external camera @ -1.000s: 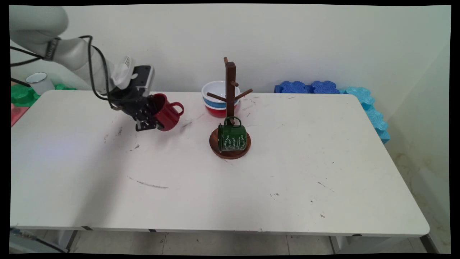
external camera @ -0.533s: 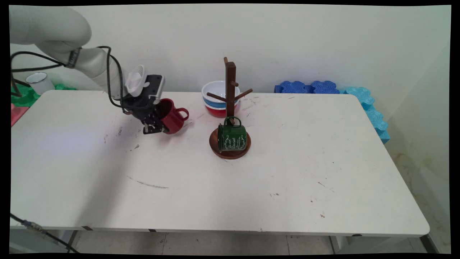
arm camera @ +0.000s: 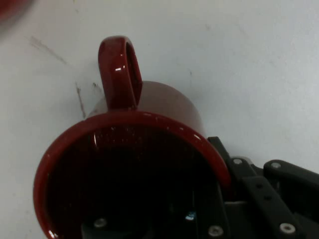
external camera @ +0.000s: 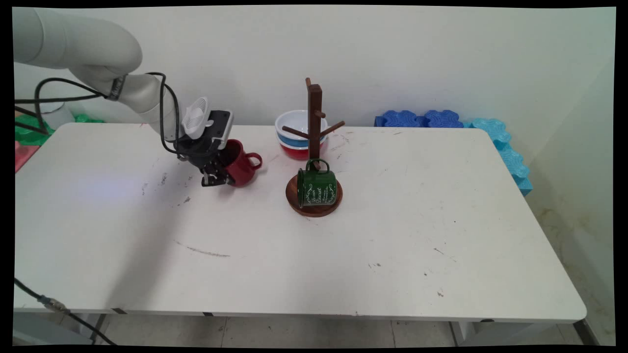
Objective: Place the picked object on the table
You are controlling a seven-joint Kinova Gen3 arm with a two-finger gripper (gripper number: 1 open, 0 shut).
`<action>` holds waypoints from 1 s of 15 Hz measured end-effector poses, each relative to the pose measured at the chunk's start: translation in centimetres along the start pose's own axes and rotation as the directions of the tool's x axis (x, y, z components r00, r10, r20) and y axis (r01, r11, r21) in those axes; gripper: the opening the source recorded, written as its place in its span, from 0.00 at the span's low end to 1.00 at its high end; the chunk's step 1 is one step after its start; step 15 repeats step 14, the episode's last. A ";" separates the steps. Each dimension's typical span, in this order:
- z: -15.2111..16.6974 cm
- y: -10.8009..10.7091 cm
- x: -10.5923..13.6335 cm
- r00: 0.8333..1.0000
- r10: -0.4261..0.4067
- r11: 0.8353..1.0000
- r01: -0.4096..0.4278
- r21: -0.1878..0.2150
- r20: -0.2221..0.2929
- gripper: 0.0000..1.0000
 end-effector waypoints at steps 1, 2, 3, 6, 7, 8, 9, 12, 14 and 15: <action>0.1 0.0 0.0 1.000 0.002 1.000 -0.002 -0.001 0.001 0.00; 0.3 -0.1 0.0 1.000 0.005 1.000 -0.005 -0.001 0.003 0.00; 0.5 -0.2 0.0 1.000 0.007 1.000 -0.007 -0.002 0.004 0.00; 0.9 -0.3 0.0 1.000 0.015 1.000 -0.015 -0.004 0.007 1.00; 1.1 -0.4 0.0 1.000 0.019 1.000 -0.019 -0.005 0.008 1.00; 1.3 -0.4 0.0 1.000 0.021 1.000 -0.021 -0.006 0.008 1.00; 1.3 -0.4 0.0 1.000 0.023 1.000 -0.023 -0.006 0.008 1.00; 1.6 -0.6 0.0 1.000 0.030 1.000 -0.030 -0.004 0.006 1.00; 1.6 -0.7 0.1 0.999 0.032 0.999 -0.032 -0.002 0.005 1.00; 1.6 -0.7 0.1 0.999 0.032 0.999 -0.032 -0.002 0.005 1.00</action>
